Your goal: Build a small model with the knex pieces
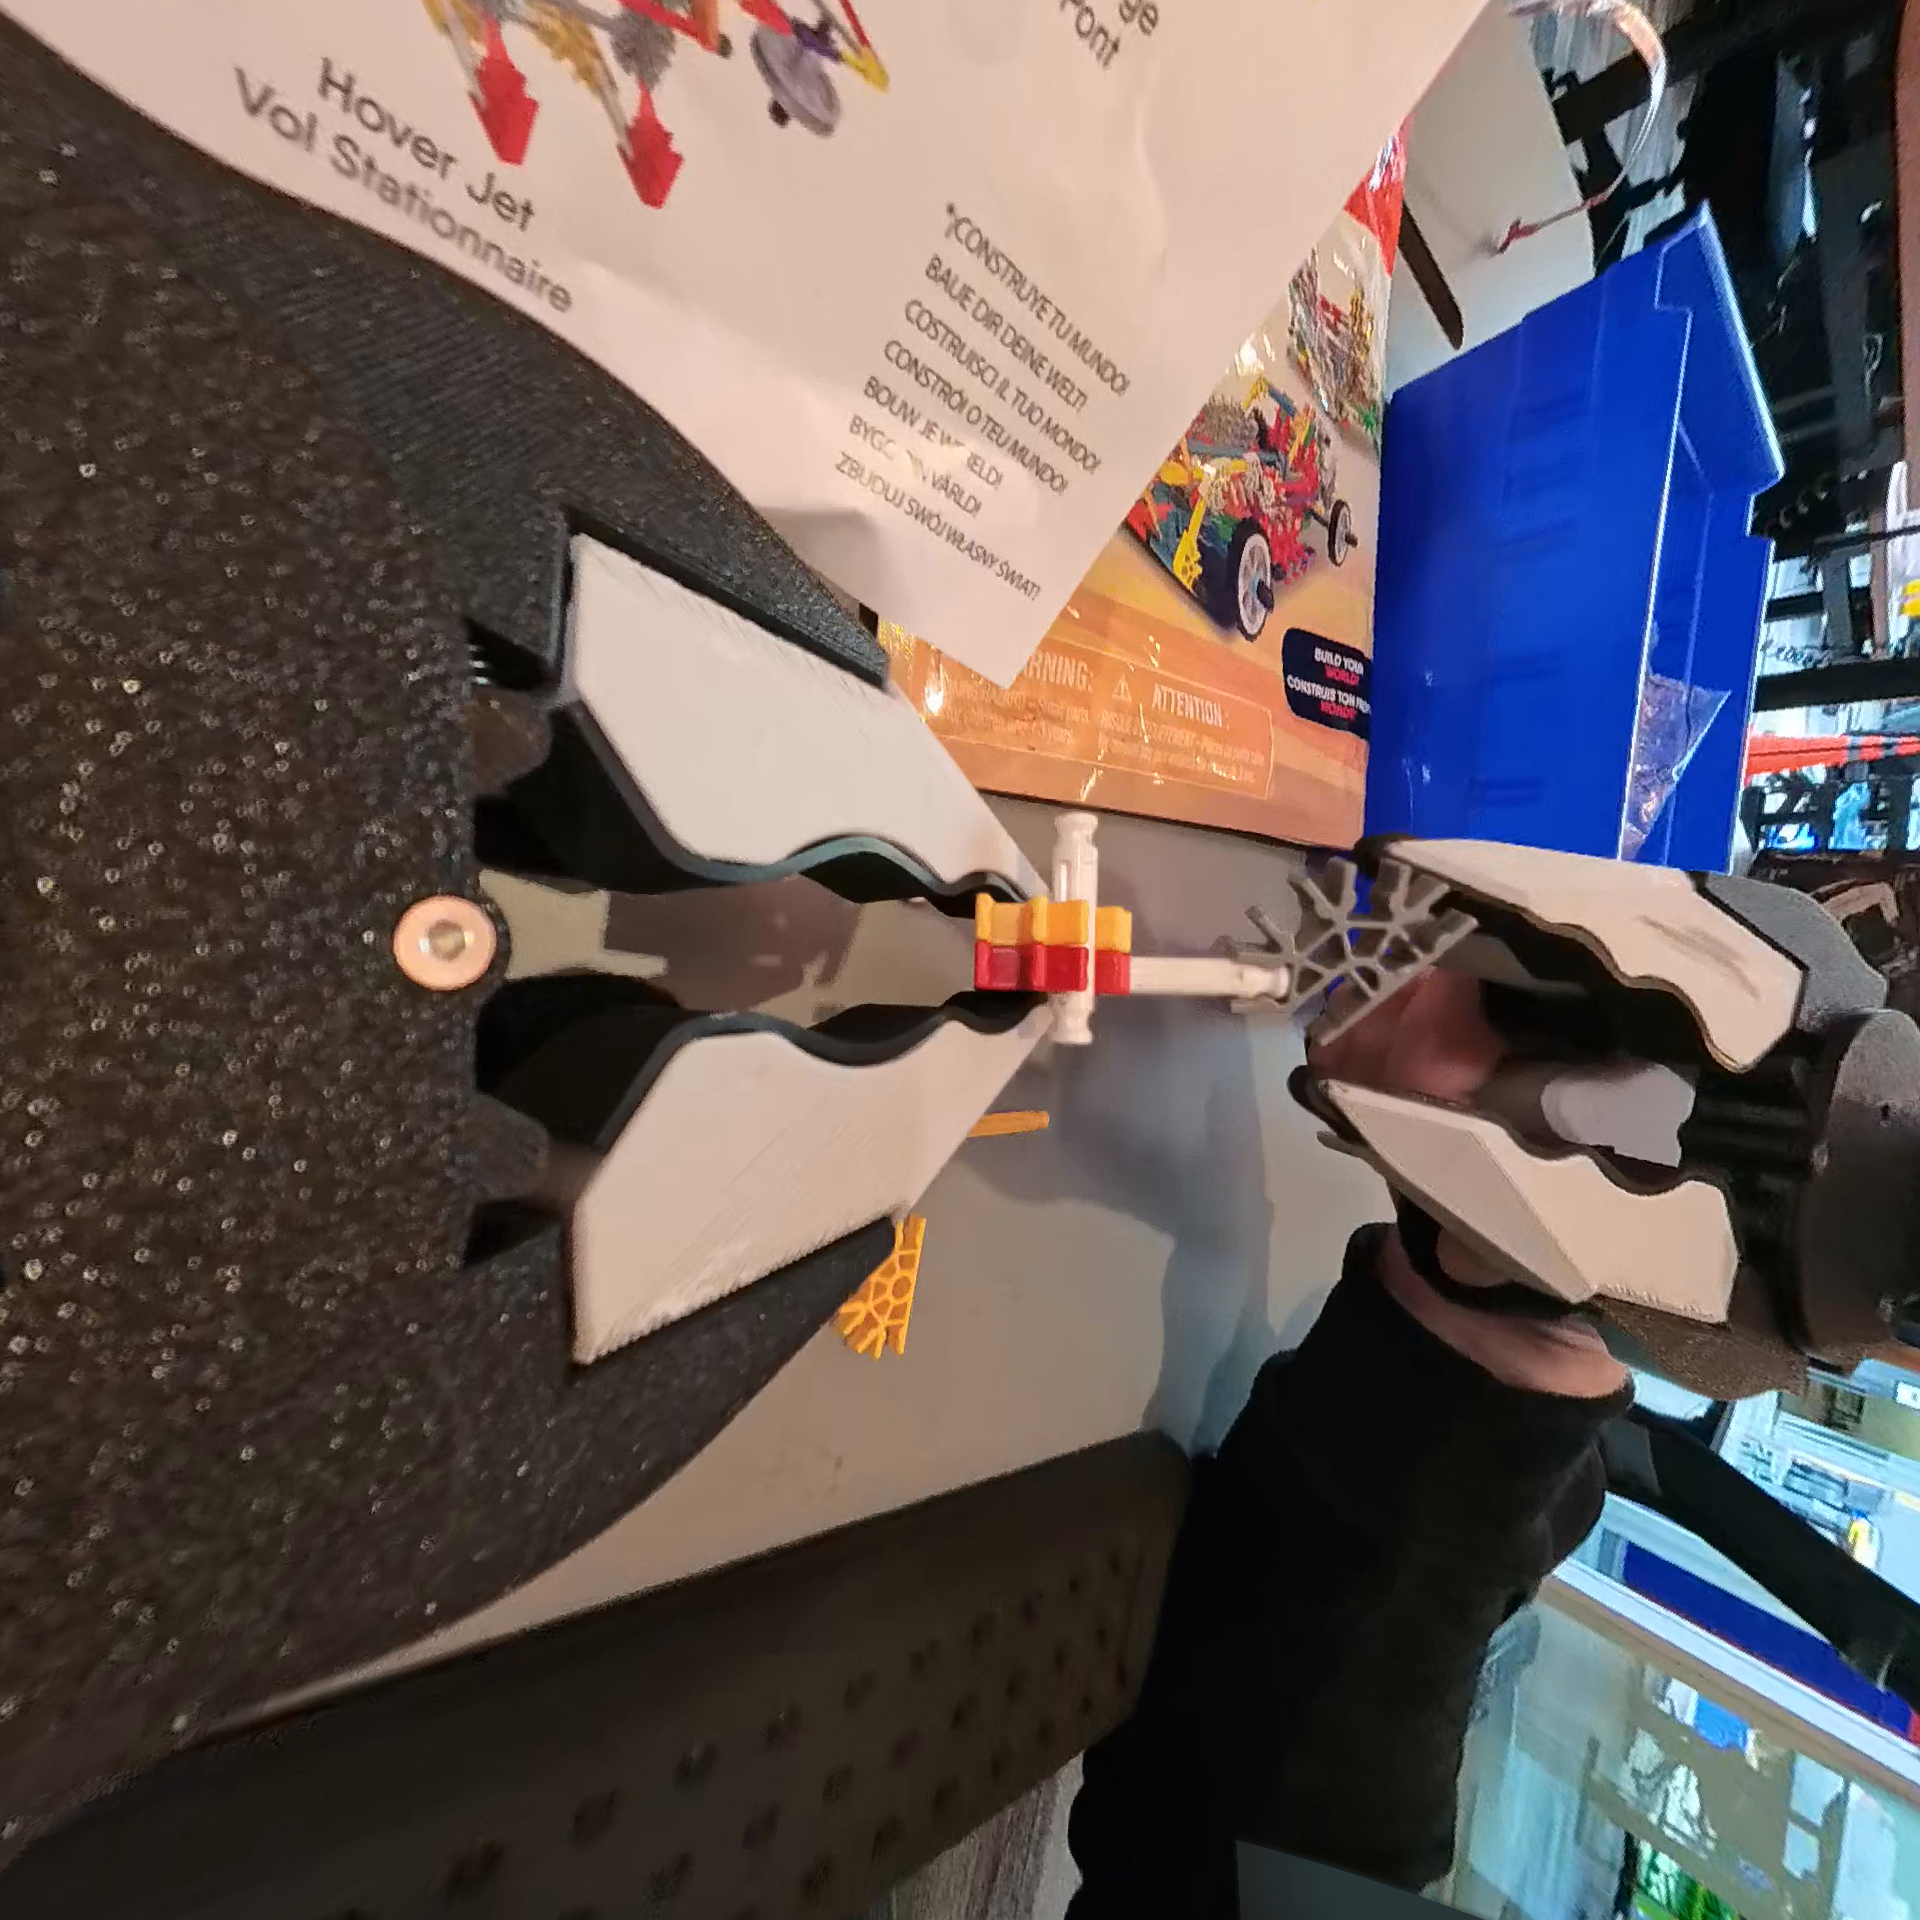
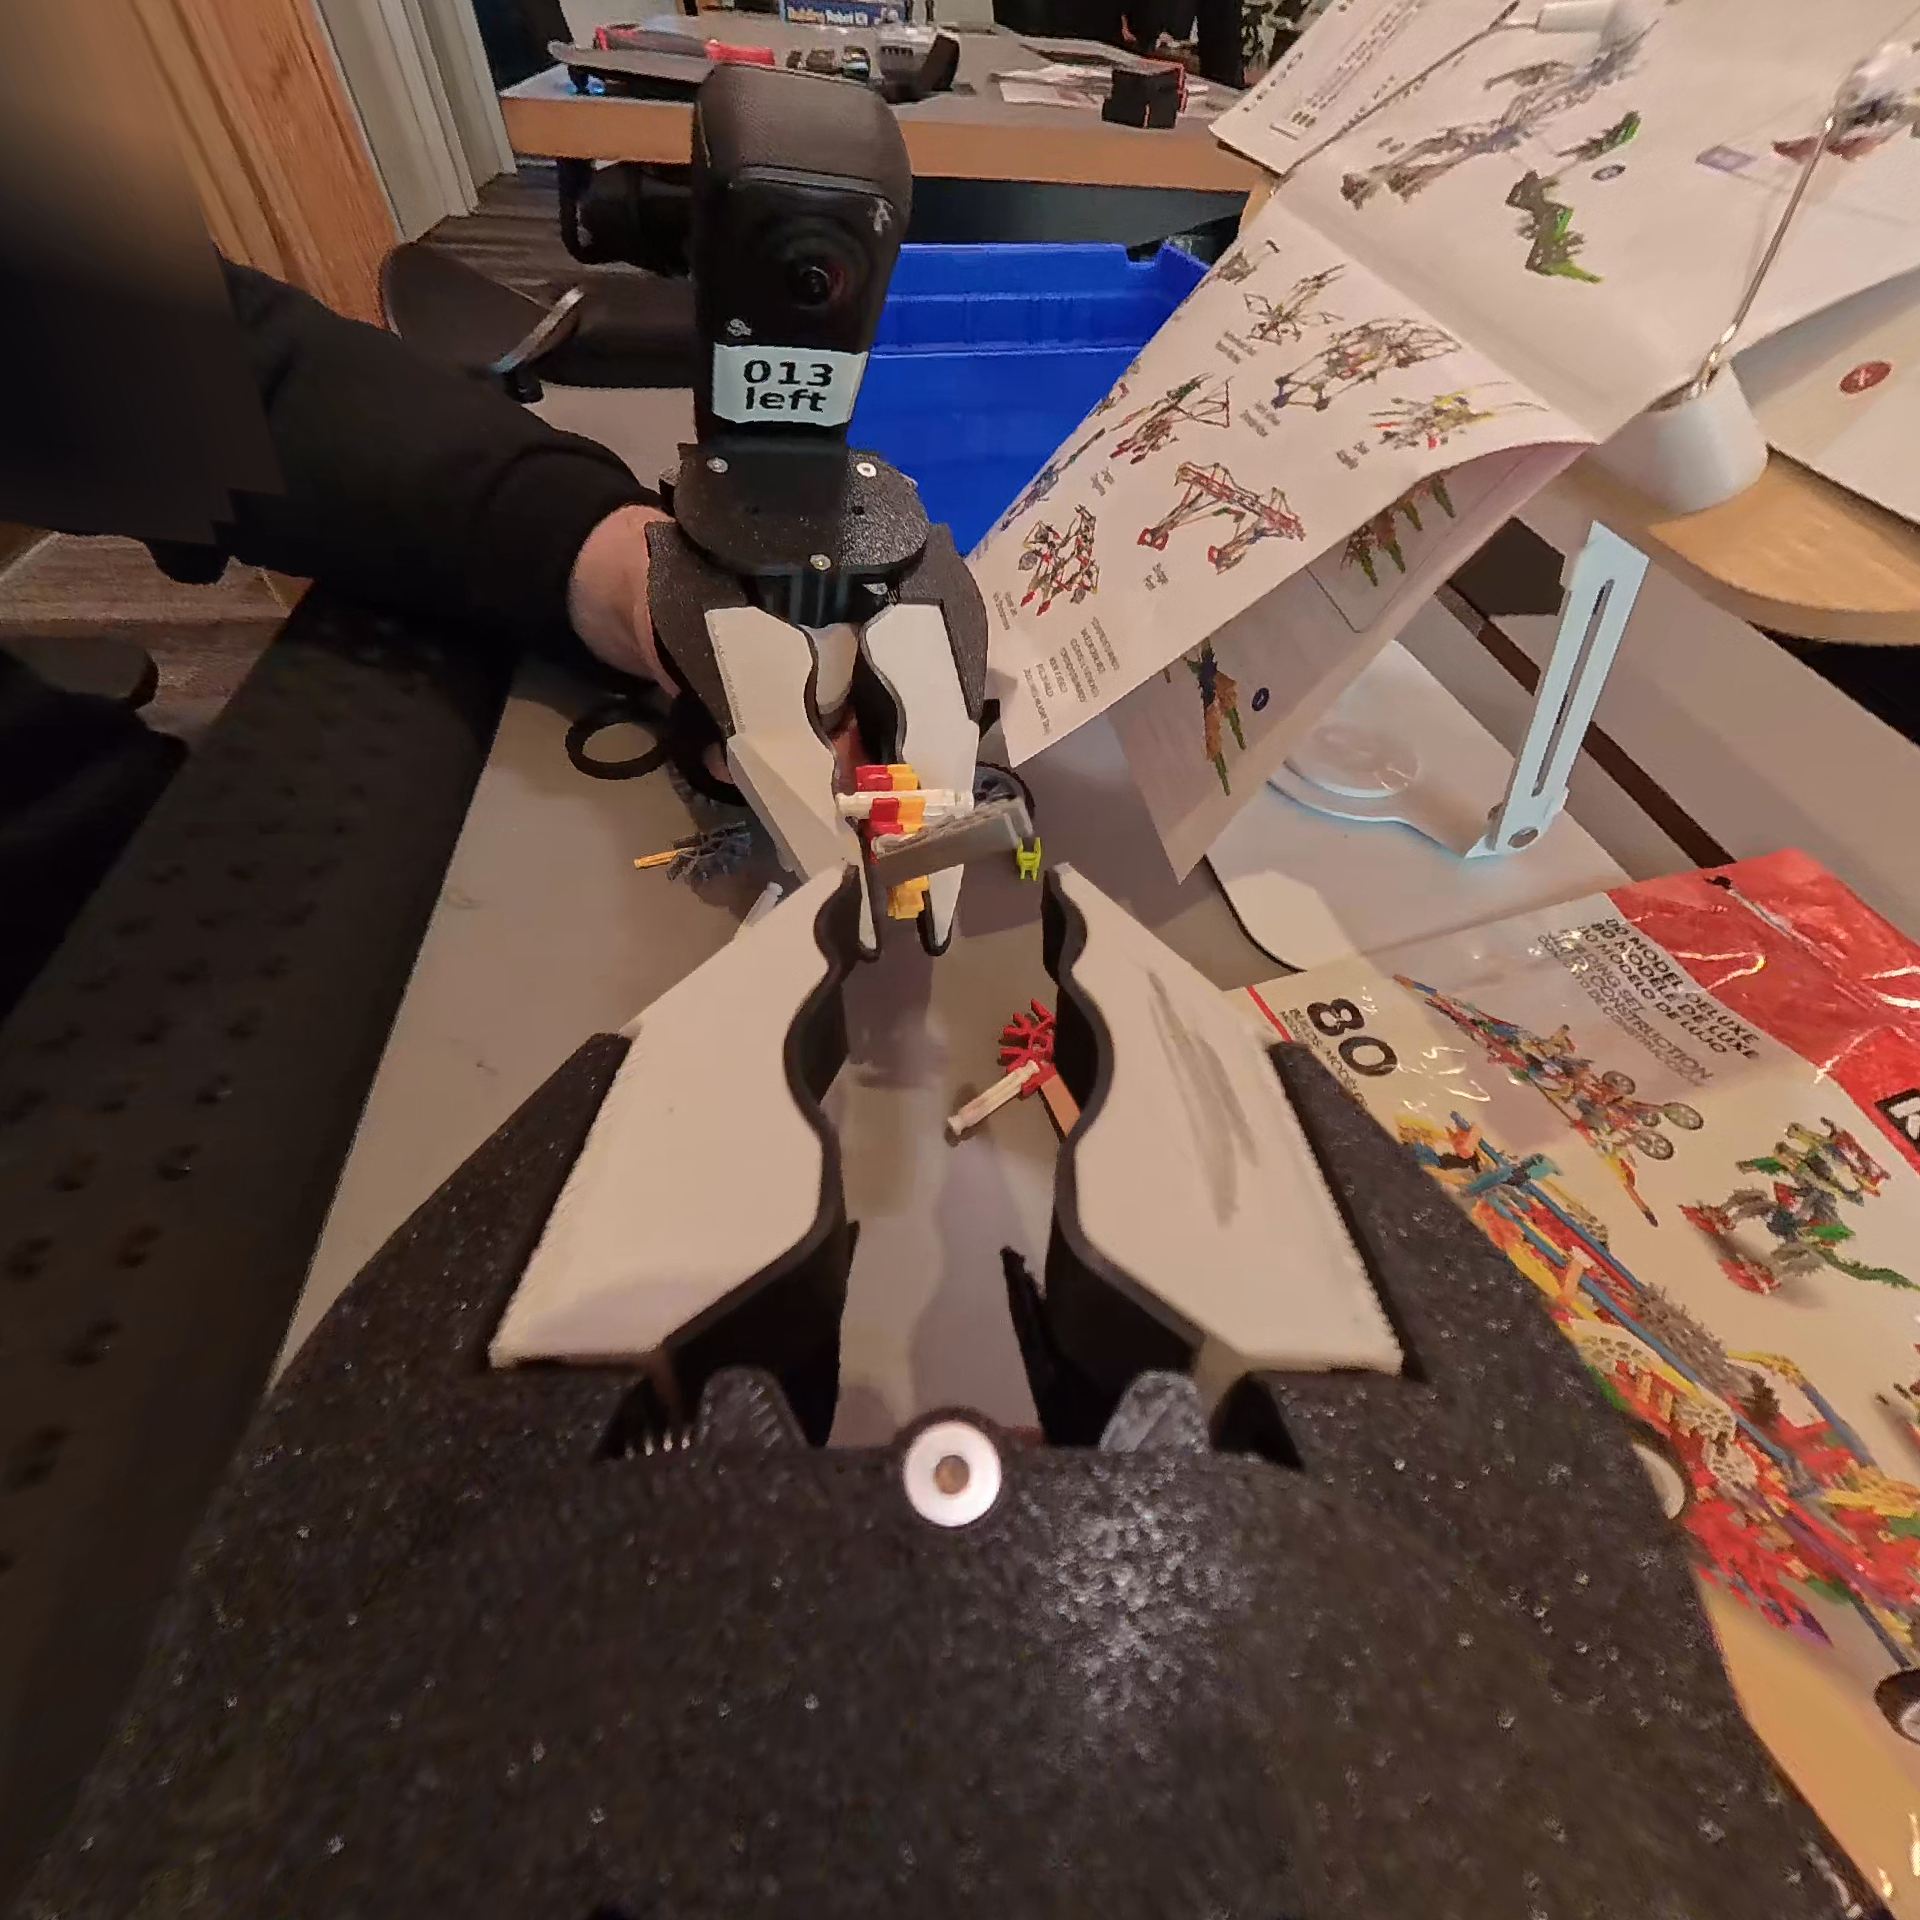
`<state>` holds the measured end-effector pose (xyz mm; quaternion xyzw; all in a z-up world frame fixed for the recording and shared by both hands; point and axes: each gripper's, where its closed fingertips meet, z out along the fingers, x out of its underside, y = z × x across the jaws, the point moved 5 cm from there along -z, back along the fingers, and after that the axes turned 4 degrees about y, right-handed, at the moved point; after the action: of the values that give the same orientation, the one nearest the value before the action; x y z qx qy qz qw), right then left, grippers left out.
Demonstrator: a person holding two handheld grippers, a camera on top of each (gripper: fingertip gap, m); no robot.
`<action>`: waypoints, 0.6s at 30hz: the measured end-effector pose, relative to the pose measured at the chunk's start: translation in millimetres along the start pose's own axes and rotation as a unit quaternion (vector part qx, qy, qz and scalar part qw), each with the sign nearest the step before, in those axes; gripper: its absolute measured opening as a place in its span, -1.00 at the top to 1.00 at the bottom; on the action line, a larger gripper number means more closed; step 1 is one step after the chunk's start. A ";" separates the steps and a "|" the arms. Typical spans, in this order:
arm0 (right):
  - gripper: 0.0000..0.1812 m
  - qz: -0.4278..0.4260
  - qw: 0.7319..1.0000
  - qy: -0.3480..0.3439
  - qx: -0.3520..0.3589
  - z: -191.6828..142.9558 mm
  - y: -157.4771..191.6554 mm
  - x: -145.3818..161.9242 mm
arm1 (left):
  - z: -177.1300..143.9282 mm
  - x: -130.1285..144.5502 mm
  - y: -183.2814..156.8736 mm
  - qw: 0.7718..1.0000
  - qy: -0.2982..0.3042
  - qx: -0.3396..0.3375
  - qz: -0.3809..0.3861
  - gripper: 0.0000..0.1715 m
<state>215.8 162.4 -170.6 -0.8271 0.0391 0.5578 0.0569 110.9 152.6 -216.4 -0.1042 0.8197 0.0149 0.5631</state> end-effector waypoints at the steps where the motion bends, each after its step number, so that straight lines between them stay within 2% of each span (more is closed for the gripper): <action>1: 0.63 -0.008 1.000 -0.004 0.000 0.5 1.7 -1.4 | 0.4 0.1 -1.0 1.000 0.003 0.003 0.002 0.86; 4: 0.63 -0.013 1.000 -0.002 0.007 2.1 2.4 -3.2 | 0.4 0.0 -1.9 1.000 0.004 0.006 0.000 0.86; 9: 0.64 0.039 0.999 0.018 0.003 6.1 -5.3 4.0 | 1.7 3.1 5.0 0.996 0.034 -0.063 0.057 0.86; 11: 0.73 0.053 0.998 0.026 -0.007 8.5 -6.1 8.0 | 3.3 4.6 5.4 0.993 0.045 -0.082 0.076 0.86; 18: 0.80 0.051 0.998 0.024 -0.013 10.8 -4.0 7.5 | 3.9 5.6 4.6 0.991 0.052 -0.087 0.084 0.86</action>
<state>209.2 167.9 -181.4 -0.8379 0.0756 0.5402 0.0170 111.7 156.7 -223.4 -0.0841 0.8494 0.1281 0.5050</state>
